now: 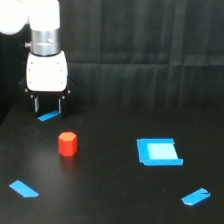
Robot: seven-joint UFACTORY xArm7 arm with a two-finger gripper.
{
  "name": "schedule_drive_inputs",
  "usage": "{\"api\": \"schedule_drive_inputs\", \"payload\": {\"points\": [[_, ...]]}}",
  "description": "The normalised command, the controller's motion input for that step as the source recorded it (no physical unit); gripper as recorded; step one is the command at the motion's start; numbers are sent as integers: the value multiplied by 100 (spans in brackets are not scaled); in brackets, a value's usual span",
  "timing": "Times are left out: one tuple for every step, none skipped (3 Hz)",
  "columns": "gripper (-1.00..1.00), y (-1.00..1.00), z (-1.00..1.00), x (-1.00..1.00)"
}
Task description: Pick up the red object from the table
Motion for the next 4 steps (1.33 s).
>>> {"api": "schedule_drive_inputs", "payload": {"points": [[97, 4, -25, 35], [100, -1, -27, 42], [99, -24, -2, 58], [96, -51, 5, 66]]}}
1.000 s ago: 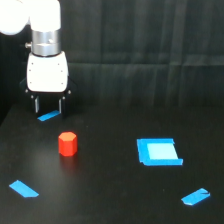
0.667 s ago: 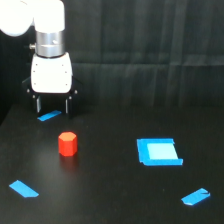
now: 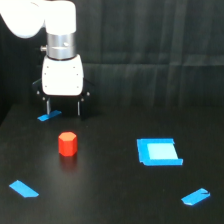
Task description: Pick up the red object from the table
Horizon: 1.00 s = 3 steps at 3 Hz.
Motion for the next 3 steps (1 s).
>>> {"api": "schedule_drive_inputs", "payload": {"points": [[100, -66, 1, 43], [94, -67, 14, 39], [97, -71, 17, 25]]}}
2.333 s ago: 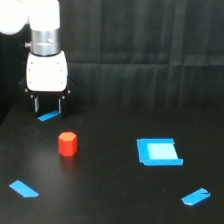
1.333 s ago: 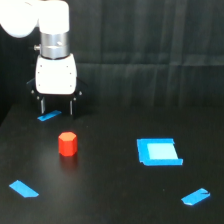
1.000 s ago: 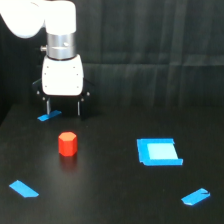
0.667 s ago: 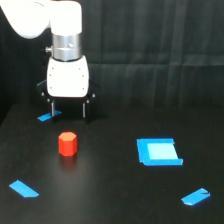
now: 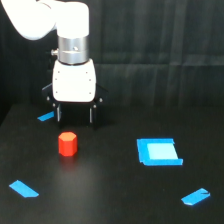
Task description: Pick up the red object from the table
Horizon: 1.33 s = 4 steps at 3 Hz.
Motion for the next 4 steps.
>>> {"api": "schedule_drive_inputs", "payload": {"points": [[95, -77, 15, 16], [97, -77, 2, 6], [100, -79, -5, -2], [97, -65, -36, -5]]}}
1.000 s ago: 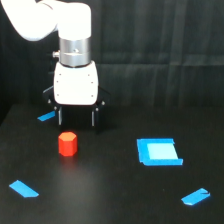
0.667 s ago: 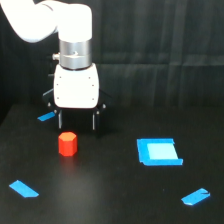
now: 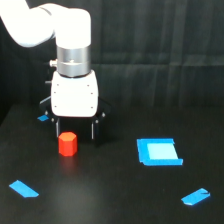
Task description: Pick up the red object from the table
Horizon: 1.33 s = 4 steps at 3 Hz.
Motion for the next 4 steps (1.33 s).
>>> {"api": "schedule_drive_inputs", "payload": {"points": [[90, -46, -29, -3], [-13, -8, -28, 9], [-98, -5, -30, 7], [-100, -7, -26, 8]]}}
